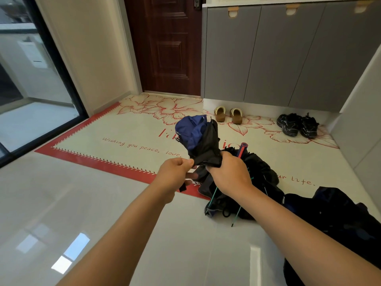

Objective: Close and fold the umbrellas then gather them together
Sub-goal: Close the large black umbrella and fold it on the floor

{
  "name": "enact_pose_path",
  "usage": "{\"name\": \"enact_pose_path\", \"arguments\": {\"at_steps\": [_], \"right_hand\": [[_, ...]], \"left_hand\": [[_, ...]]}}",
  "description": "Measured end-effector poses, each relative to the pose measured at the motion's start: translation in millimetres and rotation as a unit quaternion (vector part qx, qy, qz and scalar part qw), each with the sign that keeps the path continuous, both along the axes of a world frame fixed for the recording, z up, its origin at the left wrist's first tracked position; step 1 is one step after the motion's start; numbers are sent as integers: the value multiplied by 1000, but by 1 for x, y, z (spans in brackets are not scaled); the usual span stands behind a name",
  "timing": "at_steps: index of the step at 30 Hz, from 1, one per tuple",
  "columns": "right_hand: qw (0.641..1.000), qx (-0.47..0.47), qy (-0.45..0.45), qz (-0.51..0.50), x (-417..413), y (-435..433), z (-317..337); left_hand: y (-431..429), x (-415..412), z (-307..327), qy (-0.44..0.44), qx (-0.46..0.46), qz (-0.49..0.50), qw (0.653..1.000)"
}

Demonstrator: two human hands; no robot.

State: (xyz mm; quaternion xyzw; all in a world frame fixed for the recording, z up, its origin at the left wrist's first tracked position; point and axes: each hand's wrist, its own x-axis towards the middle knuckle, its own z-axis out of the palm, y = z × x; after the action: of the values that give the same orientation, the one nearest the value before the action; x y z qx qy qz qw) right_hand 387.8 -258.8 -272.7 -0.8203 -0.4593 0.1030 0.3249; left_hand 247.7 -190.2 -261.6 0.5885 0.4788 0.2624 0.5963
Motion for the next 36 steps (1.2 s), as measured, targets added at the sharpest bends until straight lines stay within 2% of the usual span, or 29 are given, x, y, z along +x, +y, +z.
{"name": "enact_pose_path", "arguments": {"at_steps": [5,9,11,15,19,24,31,36], "right_hand": [[972,36,229,46,-8,2,-1],[941,18,328,84,-10,-5,1],[943,4,315,106,-10,-9,1],[986,-14,121,111,-7,-9,3],[994,0,17,110,-26,-13,-8],[997,-28,-72,0,-30,-14,-18],[999,21,-27,34,-20,-12,-5],[985,43,149,69,-13,-4,1]], "left_hand": [[3,-7,1,-56,-39,-18,998],[2,-10,-3,-123,-65,-35,990],[2,-10,-4,-128,-65,-23,989],[-5,-1,-5,-103,-25,32,994],[-16,9,-7,-88,10,63,994],[-19,13,-4,-91,0,35,995],[0,0,1,-104,-11,-25,994],[7,-8,4,-133,-6,-44,990]]}}
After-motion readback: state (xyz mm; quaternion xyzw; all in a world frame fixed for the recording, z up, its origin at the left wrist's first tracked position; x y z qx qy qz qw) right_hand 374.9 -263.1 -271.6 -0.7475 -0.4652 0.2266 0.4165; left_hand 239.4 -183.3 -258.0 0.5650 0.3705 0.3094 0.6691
